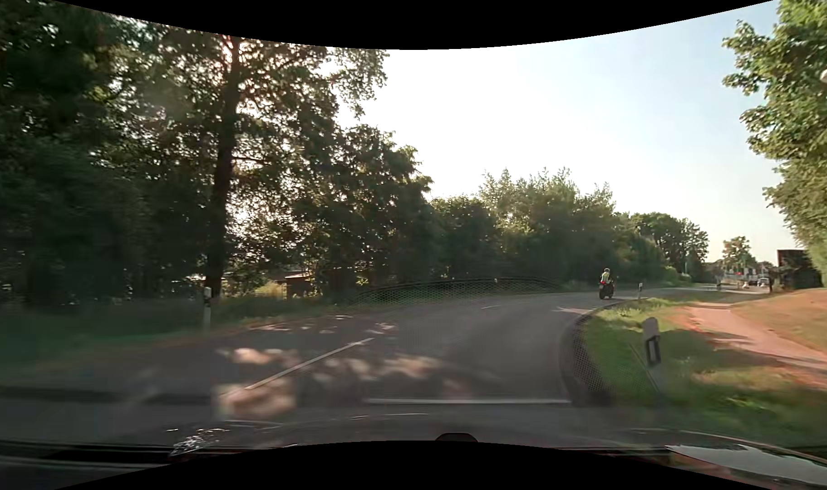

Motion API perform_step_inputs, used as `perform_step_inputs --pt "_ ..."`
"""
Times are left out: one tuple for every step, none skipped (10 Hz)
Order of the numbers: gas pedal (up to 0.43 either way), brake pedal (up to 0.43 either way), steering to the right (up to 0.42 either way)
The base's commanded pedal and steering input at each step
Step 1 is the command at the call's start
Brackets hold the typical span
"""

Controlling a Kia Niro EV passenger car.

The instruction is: Follow the waypoints while adhering to traffic rules and regulations

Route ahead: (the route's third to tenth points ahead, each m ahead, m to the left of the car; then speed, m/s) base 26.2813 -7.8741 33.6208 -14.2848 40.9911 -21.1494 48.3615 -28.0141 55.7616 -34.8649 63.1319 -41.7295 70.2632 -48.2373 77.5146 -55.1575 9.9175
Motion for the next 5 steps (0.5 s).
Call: perform_step_inputs --pt "0.169 0.000 0.125" --pt "0.169 0.000 0.123" --pt "0.169 0.000 0.121" --pt "0.169 0.000 0.120" --pt "0.169 0.000 0.119"
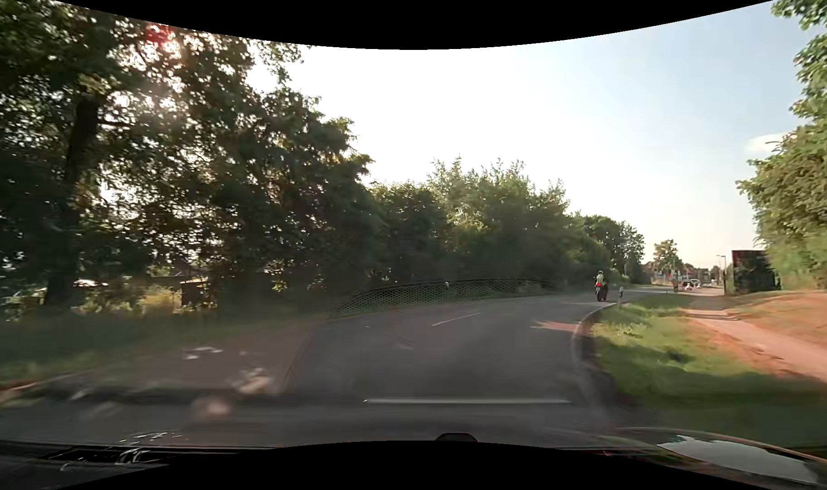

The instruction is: Follow the waypoints while adhering to traffic rules and regulations

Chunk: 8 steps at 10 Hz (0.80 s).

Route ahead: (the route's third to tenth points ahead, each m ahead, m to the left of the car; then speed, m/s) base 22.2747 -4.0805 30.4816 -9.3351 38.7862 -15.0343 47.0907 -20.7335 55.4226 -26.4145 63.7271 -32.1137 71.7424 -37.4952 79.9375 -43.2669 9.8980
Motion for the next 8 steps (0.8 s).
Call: perform_step_inputs --pt "0.169 0.000 0.118" --pt "0.169 0.000 0.115" --pt "0.169 0.000 0.115" --pt "0.169 0.000 0.117" --pt "0.169 0.000 0.124" --pt "0.169 0.000 0.126" --pt "0.169 0.000 0.126" --pt "0.169 0.000 0.125"
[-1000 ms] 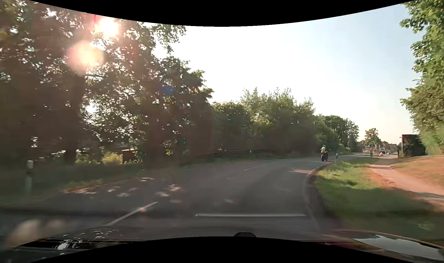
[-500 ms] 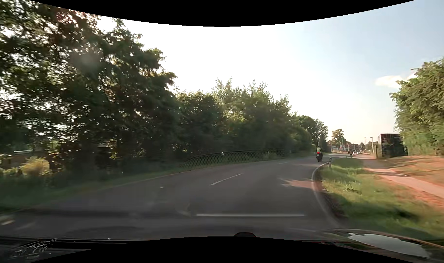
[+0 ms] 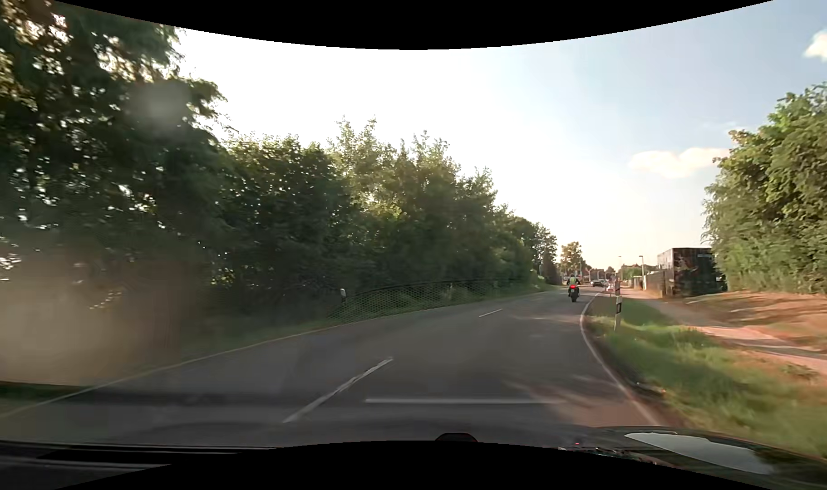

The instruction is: Follow the waypoints while adhering to traffic rules and regulations

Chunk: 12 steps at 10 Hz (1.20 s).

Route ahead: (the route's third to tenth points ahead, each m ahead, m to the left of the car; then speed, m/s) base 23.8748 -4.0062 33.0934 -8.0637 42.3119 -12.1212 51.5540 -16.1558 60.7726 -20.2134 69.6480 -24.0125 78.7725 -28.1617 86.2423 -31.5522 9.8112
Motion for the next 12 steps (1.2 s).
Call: perform_step_inputs --pt "0.169 0.000 0.125" --pt "0.169 0.000 0.125" --pt "0.169 0.000 0.125" --pt "0.169 0.000 0.124" --pt "0.169 0.000 0.120" --pt "0.169 0.000 0.115" --pt "0.157 0.000 0.111" --pt "0.150 0.000 0.109" --pt "0.150 0.000 0.107" --pt "0.150 0.000 0.105" --pt "0.150 0.000 0.102" --pt "0.150 0.000 0.094"
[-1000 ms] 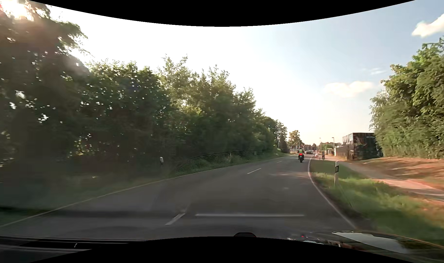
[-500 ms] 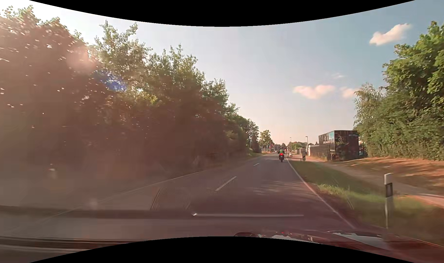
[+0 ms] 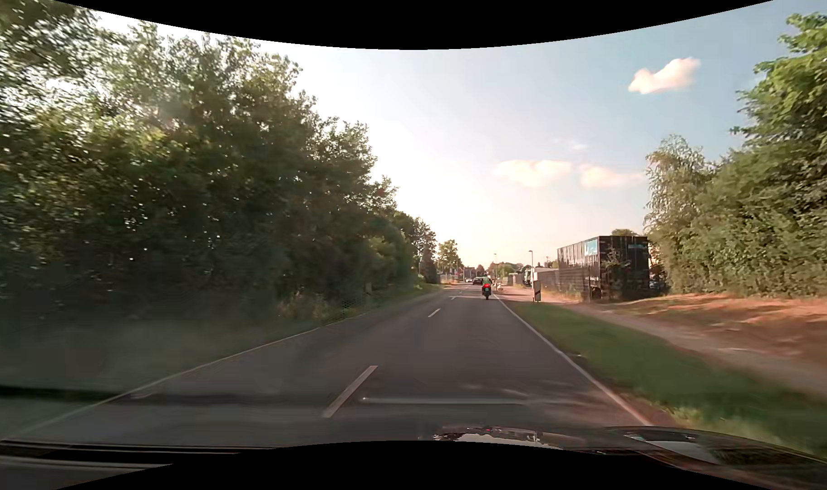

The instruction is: Follow the waypoints while adhering to traffic rules and regulations

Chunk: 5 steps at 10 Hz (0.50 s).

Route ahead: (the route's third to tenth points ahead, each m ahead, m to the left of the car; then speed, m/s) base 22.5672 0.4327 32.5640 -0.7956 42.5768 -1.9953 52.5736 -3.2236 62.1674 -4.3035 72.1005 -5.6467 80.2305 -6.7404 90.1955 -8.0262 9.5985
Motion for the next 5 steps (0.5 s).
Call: perform_step_inputs --pt "0.150 0.000 0.086" --pt "0.150 0.000 0.075" --pt "0.150 0.000 0.068" --pt "0.138 0.000 0.064" --pt "0.138 0.000 0.057"
